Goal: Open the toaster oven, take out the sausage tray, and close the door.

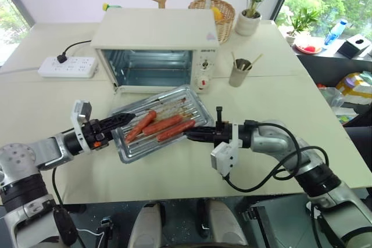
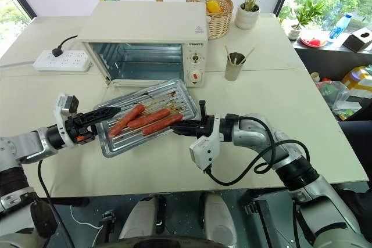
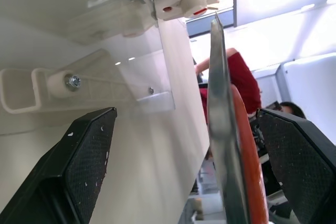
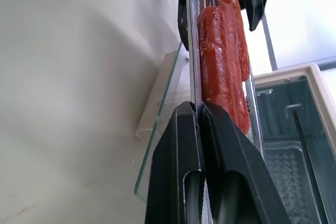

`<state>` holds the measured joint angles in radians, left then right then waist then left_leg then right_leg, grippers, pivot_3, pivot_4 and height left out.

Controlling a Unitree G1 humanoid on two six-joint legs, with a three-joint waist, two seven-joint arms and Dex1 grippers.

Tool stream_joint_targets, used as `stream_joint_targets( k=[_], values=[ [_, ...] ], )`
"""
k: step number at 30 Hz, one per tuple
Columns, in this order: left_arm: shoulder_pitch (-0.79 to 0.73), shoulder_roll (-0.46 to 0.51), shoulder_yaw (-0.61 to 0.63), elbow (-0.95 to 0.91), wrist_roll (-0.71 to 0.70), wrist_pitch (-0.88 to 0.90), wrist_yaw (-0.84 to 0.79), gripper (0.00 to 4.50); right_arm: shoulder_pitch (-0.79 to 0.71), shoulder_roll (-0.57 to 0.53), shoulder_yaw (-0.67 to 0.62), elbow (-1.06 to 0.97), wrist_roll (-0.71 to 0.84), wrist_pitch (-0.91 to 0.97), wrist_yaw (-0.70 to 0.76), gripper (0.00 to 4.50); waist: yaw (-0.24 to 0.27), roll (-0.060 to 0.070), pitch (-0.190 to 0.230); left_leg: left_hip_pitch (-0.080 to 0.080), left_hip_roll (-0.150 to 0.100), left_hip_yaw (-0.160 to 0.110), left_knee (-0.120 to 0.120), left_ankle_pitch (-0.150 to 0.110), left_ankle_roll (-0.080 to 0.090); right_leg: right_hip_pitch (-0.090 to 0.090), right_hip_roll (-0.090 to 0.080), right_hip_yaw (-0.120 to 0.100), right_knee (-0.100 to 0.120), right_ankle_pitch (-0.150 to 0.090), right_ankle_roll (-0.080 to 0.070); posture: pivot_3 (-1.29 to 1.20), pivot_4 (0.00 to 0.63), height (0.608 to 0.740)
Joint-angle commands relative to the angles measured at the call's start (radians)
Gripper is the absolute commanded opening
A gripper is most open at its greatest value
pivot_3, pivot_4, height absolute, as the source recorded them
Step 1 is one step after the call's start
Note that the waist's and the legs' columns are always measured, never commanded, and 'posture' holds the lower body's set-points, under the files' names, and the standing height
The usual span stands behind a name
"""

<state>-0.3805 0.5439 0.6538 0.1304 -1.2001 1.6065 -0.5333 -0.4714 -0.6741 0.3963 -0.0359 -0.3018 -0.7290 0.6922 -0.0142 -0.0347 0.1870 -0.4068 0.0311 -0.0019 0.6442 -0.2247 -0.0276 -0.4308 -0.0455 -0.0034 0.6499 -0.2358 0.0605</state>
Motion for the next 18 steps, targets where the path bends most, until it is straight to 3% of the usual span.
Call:
stream_joint_targets(
  k=[1, 6, 7, 10, 16, 18],
  values=[
    [0.0, -0.016, 0.02, 0.002, -0.099, 0.008, 0.066, 4.45, -0.01, 0.004, -0.034, -0.042, 0.028, -0.014, -0.008, 0.0, 0.001, 0.0, 0.0, 0.0, 0.0, 0.0, 0.0, 0.0, 0.0, 0.0, 0.0, 0.0, 0.0, 0.0, 0.0, 0.0, 0.15, 0.74],
    [0.013, -0.043, 0.017, 0.009, -0.215, 0.008, 0.171, 4.45, -0.013, 0.007, -0.032, -0.038, 0.022, -0.009, -0.007, 0.0, 0.001, 0.0, 0.0, 0.0, 0.0, -0.001, 0.0, 0.0, 0.0, 0.001, -0.001, 0.0, 0.0, 0.0, 0.0, 0.0, 0.15, 0.74],
    [0.018, -0.046, 0.017, 0.01, -0.239, 0.008, 0.192, 4.21, -0.014, 0.009, -0.033, -0.035, 0.02, -0.006, -0.008, 0.0, 0.001, 0.0, 0.0, 0.0, 0.0, -0.001, 0.0, 0.0, 0.0, 0.001, -0.001, 0.0, 0.0, 0.0, 0.0, 0.0, 0.15, 0.74],
    [0.037, -0.045, 0.01, 0.017, -0.329, -0.016, 0.255, 3.24, -0.018, 0.011, -0.034, -0.027, 0.017, -0.003, -0.011, 0.0, 0.002, 0.0, 0.0, 0.0, 0.0, -0.002, 0.0, 0.0, 0.0, 0.001, -0.001, 0.0, 0.0, 0.0, 0.0, 0.0, 0.15, 0.74],
    [0.087, -0.008, -0.051, 0.018, -0.517, -0.113, 0.379, 0.13, -0.022, 0.011, -0.037, -0.013, 0.011, -0.005, -0.013, 0.0, 0.002, 0.0, 0.0, 0.001, 0.0, -0.002, 0.0, 0.0, 0.0, 0.001, -0.001, 0.0, 0.0, 0.0, 0.0, 0.0, 0.15, 0.74],
    [0.105, 0.004, -0.083, 0.017, -0.589, -0.163, 0.424, 0.03, -0.024, 0.012, -0.037, -0.01, 0.01, -0.006, -0.012, 0.0, 0.003, 0.0, 0.0, 0.001, 0.0, -0.002, 0.0, 0.0, 0.0, 0.001, -0.001, 0.0, 0.0, 0.0, 0.0, 0.0, 0.15, 0.74]
  ],
)
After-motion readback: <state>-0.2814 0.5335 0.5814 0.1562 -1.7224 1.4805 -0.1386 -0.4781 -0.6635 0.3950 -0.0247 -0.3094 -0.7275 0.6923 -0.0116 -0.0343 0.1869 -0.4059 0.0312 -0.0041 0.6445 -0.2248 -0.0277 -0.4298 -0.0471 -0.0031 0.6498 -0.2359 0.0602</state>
